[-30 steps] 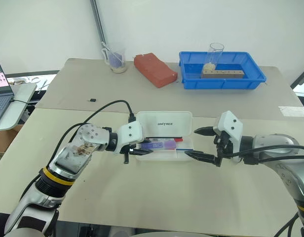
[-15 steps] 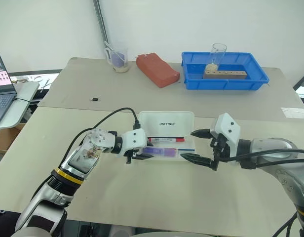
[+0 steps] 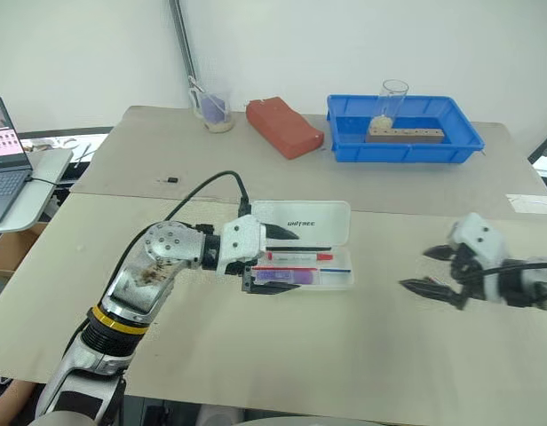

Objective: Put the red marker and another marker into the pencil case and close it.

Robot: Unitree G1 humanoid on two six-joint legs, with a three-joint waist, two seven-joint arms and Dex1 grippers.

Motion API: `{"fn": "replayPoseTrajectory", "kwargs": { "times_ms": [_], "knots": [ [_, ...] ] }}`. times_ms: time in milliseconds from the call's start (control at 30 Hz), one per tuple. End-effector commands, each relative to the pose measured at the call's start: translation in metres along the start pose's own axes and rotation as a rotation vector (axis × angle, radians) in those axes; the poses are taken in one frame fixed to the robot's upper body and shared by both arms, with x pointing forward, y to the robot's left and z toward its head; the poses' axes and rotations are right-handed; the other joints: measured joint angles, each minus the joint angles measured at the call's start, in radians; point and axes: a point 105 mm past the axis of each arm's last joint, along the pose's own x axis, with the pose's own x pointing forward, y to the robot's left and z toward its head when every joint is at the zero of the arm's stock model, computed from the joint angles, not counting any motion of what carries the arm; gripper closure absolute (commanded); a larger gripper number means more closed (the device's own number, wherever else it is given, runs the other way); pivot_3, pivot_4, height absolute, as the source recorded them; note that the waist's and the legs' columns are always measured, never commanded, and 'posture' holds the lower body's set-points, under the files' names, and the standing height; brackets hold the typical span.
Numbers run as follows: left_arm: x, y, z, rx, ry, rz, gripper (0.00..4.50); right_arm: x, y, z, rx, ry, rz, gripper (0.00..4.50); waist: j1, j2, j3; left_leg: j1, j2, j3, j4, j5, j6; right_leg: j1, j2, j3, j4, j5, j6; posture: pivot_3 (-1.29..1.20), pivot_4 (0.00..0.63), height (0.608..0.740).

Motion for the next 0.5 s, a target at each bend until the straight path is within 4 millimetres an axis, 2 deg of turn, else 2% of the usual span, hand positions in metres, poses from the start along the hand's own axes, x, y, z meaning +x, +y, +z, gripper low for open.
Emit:
{"fn": "replayPoseTrajectory", "kwargs": {
  "times_ms": [33, 167, 367, 500],
  "knots": [
    [-0.002, -0.003, 0.032, 0.073, -0.118, -0.005, 0.02, -0.009, -0.017, -0.011, -0.041, 0.039, -0.020, 0.00, -0.003, 0.001, 0.000, 0.000, 0.000, 0.000, 0.000, 0.000, 0.000, 0.000, 0.000, 0.001, 0.000, 0.000, 0.000, 0.00, 0.150, 0.740],
    [0.002, -0.007, 0.045, 0.112, -0.156, -0.017, 0.02, -0.004, -0.023, -0.023, 0.015, 0.059, 0.021, 0.00, -0.003, 0.002, 0.001, 0.000, -0.001, 0.001, 0.000, 0.000, 0.000, 0.001, 0.000, 0.001, -0.001, 0.000, 0.001, 0.00, 0.150, 0.740],
    [-0.001, -0.012, 0.047, 0.132, -0.146, -0.045, 0.02, 0.006, -0.033, -0.040, 0.040, 0.134, 0.050, 0.00, 0.000, 0.004, 0.001, 0.001, -0.001, 0.001, 0.001, 0.000, 0.000, 0.001, 0.000, 0.002, -0.002, 0.001, 0.001, 0.00, 0.150, 0.740],
    [-0.002, -0.017, 0.047, 0.127, -0.144, -0.055, 0.00, 0.008, -0.037, -0.053, 0.058, 0.166, 0.032, 1.20, 0.004, 0.004, 0.001, 0.001, -0.001, 0.001, 0.001, 0.000, 0.000, 0.002, 0.000, 0.001, -0.002, 0.001, 0.002, 0.00, 0.150, 0.740]
  ]
}}
